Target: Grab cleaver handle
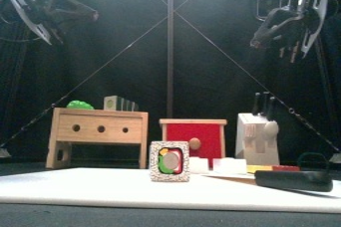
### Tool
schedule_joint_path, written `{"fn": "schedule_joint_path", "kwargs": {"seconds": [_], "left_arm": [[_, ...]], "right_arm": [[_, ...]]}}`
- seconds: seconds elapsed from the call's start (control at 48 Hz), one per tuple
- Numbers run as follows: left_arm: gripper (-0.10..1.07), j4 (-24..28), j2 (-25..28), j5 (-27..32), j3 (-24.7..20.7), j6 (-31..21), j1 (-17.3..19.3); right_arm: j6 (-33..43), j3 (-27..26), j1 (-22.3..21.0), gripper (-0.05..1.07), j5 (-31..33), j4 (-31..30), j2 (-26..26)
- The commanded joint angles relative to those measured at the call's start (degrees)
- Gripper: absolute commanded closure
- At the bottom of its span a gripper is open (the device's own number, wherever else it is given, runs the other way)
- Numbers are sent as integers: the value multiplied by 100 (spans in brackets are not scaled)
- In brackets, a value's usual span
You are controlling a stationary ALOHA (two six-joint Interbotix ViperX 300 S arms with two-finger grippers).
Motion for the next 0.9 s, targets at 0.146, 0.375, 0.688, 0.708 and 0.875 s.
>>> {"fn": "schedule_joint_path", "kwargs": {"seconds": [0.146, 0.375, 0.688, 0.708, 0.875], "left_arm": [[100, -18, 123, -53, -167, 0, 26], [100, -18, 123, -53, -132, -9, 44], [100, -229, 123, -53, -44, 0, 281], [100, -246, 123, -44, -35, 0, 299], [100, -369, 123, -44, 0, 18, 369]], "right_arm": [[738, -396, 0, 87, 1028, -167, 97], [1380, -949, 53, 86, 2320, -527, 369], [2856, -1195, 712, 86, 2654, -1151, 888], [2962, -1204, 765, 86, 2681, -1204, 932], [3973, -1362, 1239, 86, 2795, -1696, 1362]]}}
